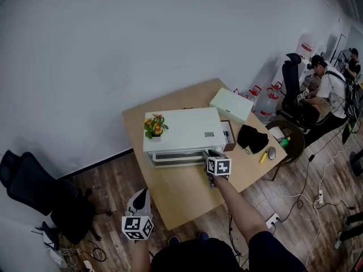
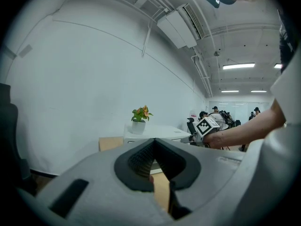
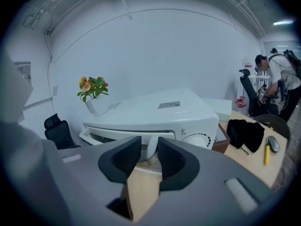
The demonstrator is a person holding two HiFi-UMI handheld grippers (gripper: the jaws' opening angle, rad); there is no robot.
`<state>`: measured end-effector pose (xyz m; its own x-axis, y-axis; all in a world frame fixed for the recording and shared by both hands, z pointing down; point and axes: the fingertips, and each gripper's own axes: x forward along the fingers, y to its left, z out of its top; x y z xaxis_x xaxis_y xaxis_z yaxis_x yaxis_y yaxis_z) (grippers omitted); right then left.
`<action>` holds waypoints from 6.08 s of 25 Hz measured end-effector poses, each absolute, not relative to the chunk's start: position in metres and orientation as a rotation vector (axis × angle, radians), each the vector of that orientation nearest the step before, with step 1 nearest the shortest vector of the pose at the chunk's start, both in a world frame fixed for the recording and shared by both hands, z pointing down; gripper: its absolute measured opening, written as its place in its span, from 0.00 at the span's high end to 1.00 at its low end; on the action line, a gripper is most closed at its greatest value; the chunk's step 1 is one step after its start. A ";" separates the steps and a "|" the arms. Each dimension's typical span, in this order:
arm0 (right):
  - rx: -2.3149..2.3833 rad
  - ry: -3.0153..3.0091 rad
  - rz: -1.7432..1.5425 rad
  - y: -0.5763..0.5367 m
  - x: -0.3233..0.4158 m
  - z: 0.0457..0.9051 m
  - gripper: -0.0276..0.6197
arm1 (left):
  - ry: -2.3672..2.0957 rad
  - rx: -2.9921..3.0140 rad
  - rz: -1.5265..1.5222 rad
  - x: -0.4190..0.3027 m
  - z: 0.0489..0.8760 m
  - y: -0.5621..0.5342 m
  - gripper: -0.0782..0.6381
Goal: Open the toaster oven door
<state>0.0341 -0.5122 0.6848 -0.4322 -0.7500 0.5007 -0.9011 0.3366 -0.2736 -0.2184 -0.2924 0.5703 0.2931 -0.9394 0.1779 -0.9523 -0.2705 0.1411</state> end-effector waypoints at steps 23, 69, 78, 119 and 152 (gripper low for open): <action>1.484 -2.370 0.643 -0.475 0.036 0.696 0.76 | -1.719 2.362 0.081 -0.214 0.568 -0.293 0.89; 1.497 -2.339 0.674 -0.388 0.042 0.758 0.77 | -1.682 2.391 0.070 -0.198 0.569 -0.283 0.89; 1.476 -2.296 0.712 -0.373 0.044 0.782 0.78 | -1.663 2.392 0.079 -0.192 0.575 -0.282 0.89; 1.366 -2.154 0.835 -0.339 0.046 0.881 0.79 | -1.761 2.335 0.134 -0.209 0.581 -0.275 0.89; 1.273 -2.179 0.769 -0.320 0.049 0.928 0.81 | -1.720 2.309 0.152 -0.202 0.588 -0.267 0.89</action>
<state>0.0490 -0.3200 0.9278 -0.4389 -0.6071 0.6624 -0.8884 0.4035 -0.2189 -0.2019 -0.2673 0.5880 0.2949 -0.9260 0.2355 -0.9530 -0.2671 0.1430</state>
